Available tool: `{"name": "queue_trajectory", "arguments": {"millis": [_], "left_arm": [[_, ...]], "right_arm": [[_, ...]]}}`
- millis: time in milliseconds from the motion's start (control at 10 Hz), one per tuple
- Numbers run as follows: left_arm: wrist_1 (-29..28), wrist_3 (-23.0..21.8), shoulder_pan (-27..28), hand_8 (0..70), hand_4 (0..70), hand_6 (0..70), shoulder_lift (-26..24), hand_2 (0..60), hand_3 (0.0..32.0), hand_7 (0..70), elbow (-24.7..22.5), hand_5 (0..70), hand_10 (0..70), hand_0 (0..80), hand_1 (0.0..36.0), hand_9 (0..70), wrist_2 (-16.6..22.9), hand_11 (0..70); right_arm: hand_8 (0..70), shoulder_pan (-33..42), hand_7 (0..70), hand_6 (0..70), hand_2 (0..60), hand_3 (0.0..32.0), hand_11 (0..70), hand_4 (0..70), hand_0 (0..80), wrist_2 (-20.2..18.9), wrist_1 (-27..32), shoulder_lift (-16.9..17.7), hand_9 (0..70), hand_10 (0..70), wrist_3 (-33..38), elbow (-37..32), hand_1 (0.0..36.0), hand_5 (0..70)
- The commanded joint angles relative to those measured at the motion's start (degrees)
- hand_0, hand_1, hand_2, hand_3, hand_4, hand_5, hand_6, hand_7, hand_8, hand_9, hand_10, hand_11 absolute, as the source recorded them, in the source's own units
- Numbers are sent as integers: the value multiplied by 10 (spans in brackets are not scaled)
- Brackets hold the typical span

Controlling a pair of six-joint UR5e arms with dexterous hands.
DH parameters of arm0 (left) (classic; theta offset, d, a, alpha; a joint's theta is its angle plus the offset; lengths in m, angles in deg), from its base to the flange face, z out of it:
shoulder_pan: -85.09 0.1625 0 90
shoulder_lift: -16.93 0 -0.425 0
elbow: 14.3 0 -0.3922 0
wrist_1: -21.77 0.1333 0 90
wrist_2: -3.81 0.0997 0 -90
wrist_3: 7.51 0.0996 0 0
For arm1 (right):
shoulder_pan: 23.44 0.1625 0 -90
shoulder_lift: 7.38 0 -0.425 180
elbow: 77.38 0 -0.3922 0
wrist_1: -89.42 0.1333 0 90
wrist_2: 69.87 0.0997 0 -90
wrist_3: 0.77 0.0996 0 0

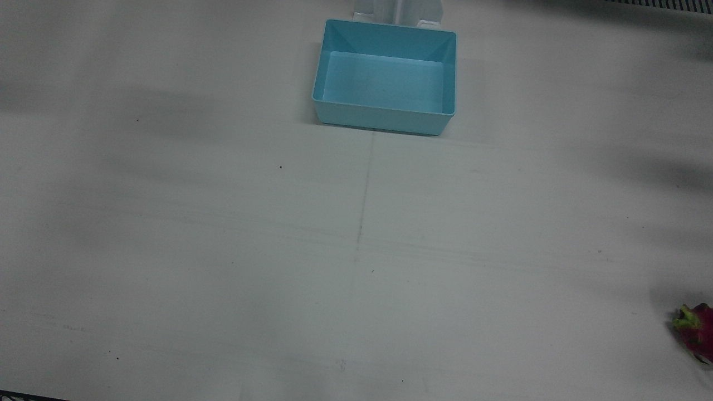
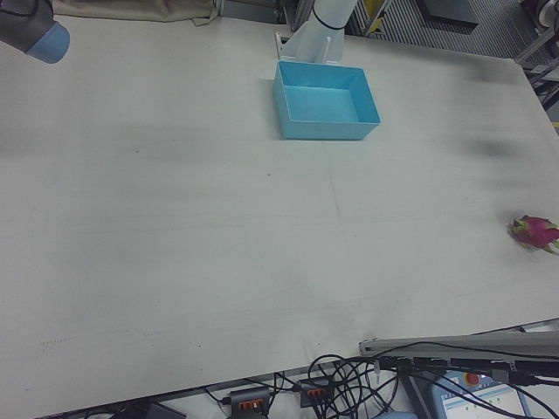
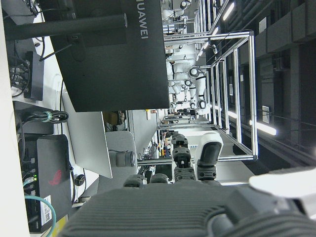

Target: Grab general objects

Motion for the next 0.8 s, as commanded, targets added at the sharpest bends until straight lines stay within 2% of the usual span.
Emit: {"name": "queue_trajectory", "arguments": {"millis": [0, 300, 700], "left_arm": [[2, -2, -25, 121, 373, 343, 1, 0, 0, 303, 14, 348, 129, 417, 0, 119, 7, 183], [-3, -9, -26, 134, 401, 374, 2, 0, 0, 322, 21, 359, 137, 423, 0, 135, 9, 195], [-5, -9, -29, 130, 385, 357, 3, 0, 0, 312, 21, 337, 137, 418, 0, 132, 9, 195]], "right_arm": [[0, 0, 0, 0, 0, 0, 0, 0, 0, 0, 0, -1, 0, 0, 0, -1, 0, 0], [0, 0, 0, 0, 0, 0, 0, 0, 0, 0, 0, 0, 0, 0, 0, -1, 0, 0], [0, 0, 0, 0, 0, 0, 0, 0, 0, 1, 0, 0, 0, 0, 0, -1, 0, 0]]}}
